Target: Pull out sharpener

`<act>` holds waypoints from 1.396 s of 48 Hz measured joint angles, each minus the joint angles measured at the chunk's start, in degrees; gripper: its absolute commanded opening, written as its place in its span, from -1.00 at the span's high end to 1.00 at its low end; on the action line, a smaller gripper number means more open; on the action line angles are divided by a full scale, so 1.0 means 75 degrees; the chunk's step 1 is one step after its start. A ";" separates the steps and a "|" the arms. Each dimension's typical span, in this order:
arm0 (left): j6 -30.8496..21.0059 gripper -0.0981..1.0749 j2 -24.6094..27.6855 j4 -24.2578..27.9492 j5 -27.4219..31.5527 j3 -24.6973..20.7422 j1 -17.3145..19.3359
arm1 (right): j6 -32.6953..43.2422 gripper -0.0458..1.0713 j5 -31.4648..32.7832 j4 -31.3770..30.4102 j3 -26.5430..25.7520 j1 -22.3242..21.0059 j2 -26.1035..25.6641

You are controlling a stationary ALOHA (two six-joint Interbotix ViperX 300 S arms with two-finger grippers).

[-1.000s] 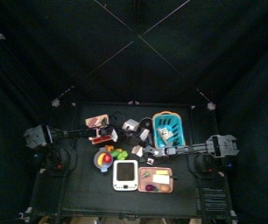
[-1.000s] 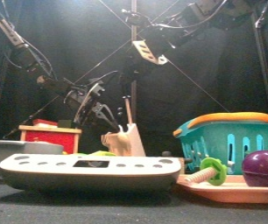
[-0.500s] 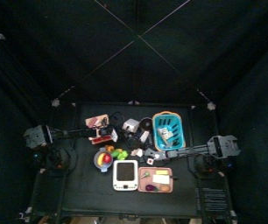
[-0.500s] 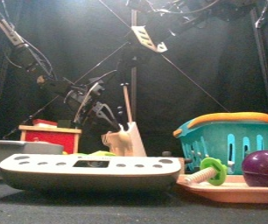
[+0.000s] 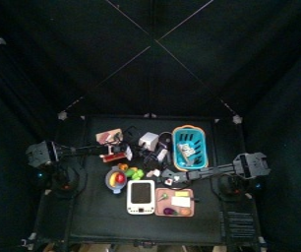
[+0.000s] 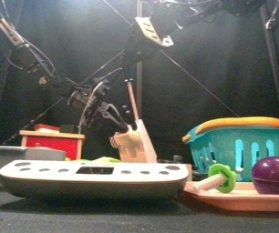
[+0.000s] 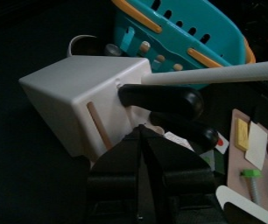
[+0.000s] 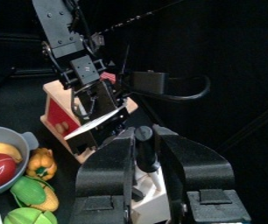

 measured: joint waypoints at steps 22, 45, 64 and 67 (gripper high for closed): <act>0.0023 0.08 -0.1207 0.0000 0.0035 0.0680 -0.0105 | 0.0562 -0.08 -0.0633 -0.0082 -0.0258 -0.0070 0.0246; 0.0035 0.08 -0.1945 0.0000 0.0035 0.1066 -0.0070 | 0.0609 -0.08 -0.0609 -0.0070 -0.0445 -0.0398 0.0480; 0.0023 0.08 -0.2074 0.0000 0.0527 0.1125 -0.0645 | 0.0598 -0.08 -0.0809 0.0070 -0.0410 -0.0527 0.0527; 0.0012 0.08 -0.1711 0.0000 0.0703 0.0914 -0.0680 | 0.0598 -0.08 -0.0820 0.0070 -0.0422 -0.0539 0.0527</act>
